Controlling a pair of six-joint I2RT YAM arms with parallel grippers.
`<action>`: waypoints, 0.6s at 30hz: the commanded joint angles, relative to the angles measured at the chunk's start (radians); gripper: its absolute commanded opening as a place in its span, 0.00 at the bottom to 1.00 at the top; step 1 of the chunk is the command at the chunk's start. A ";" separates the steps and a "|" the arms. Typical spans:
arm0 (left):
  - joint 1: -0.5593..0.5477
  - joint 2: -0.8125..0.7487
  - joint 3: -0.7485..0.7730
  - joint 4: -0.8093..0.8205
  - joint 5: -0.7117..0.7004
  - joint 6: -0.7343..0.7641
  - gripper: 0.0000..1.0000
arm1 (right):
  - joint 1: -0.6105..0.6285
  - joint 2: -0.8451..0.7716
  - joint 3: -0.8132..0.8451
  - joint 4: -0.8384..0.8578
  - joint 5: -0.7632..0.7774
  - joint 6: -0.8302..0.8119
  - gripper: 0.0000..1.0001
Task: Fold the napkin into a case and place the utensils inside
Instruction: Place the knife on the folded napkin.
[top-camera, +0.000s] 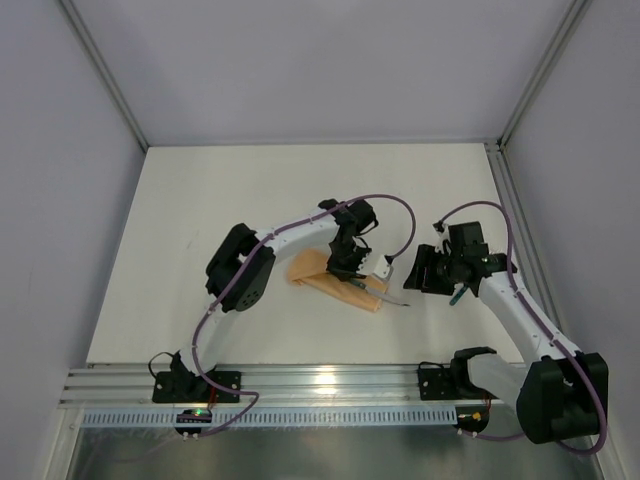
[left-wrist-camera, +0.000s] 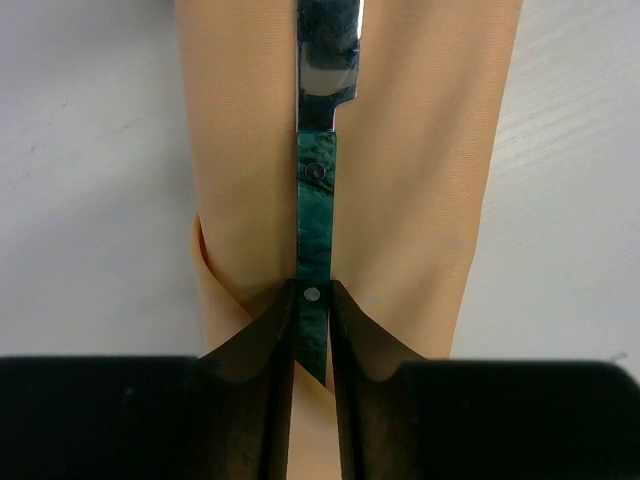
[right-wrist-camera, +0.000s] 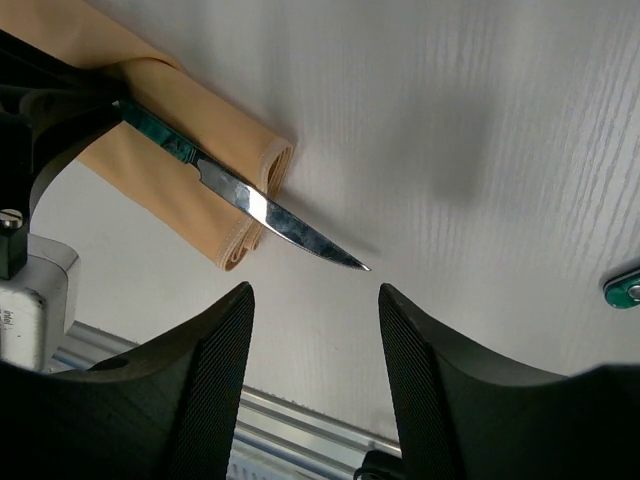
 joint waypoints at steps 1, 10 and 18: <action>0.007 -0.032 -0.022 0.027 -0.048 -0.016 0.21 | 0.003 0.023 0.025 -0.077 0.018 0.106 0.56; 0.007 -0.127 -0.048 0.024 0.007 -0.074 0.48 | 0.003 0.026 -0.076 -0.039 0.100 0.306 0.39; 0.007 -0.273 -0.017 -0.066 0.286 -0.183 0.50 | 0.003 -0.085 -0.132 -0.065 0.362 0.395 0.04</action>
